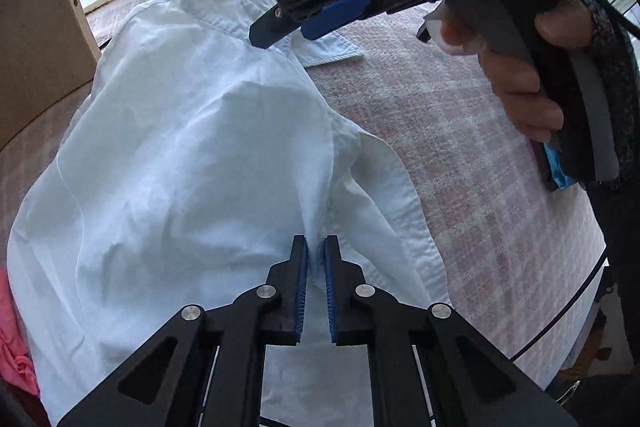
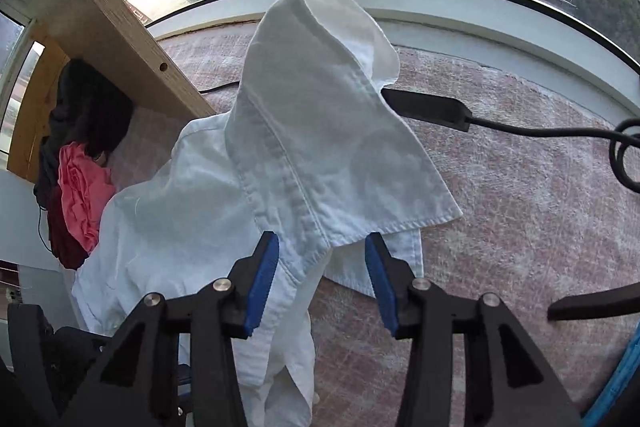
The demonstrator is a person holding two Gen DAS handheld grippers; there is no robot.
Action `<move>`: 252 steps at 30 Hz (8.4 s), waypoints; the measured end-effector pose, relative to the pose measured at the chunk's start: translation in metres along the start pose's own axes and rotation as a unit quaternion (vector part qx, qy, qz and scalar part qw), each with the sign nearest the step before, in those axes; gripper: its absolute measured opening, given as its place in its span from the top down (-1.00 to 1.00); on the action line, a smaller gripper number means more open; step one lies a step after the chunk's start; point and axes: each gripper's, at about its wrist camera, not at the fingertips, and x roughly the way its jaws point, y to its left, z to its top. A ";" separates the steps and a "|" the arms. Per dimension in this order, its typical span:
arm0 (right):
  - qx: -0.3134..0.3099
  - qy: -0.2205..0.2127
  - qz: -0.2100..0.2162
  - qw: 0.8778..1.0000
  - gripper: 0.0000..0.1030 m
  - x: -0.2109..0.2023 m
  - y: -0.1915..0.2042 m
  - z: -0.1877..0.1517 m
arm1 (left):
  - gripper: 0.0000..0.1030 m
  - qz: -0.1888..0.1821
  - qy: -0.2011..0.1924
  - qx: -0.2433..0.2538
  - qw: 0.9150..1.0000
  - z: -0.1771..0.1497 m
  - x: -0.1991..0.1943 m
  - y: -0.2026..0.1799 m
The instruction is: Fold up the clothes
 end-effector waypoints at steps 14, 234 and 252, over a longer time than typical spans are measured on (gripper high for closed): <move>-0.011 -0.033 -0.001 0.999 0.88 -0.017 0.010 0.005 | 0.77 -0.019 -0.004 -0.001 1.000 -0.010 -0.016 -0.005; -0.056 -0.102 -0.070 0.991 0.94 -0.107 0.260 -0.369 | 0.41 -0.124 0.002 -0.100 0.987 -0.342 -0.073 0.023; -0.076 -0.101 -0.052 0.991 0.94 -0.122 0.275 -0.366 | 0.77 -0.107 -0.049 -0.139 0.983 -0.365 -0.118 0.057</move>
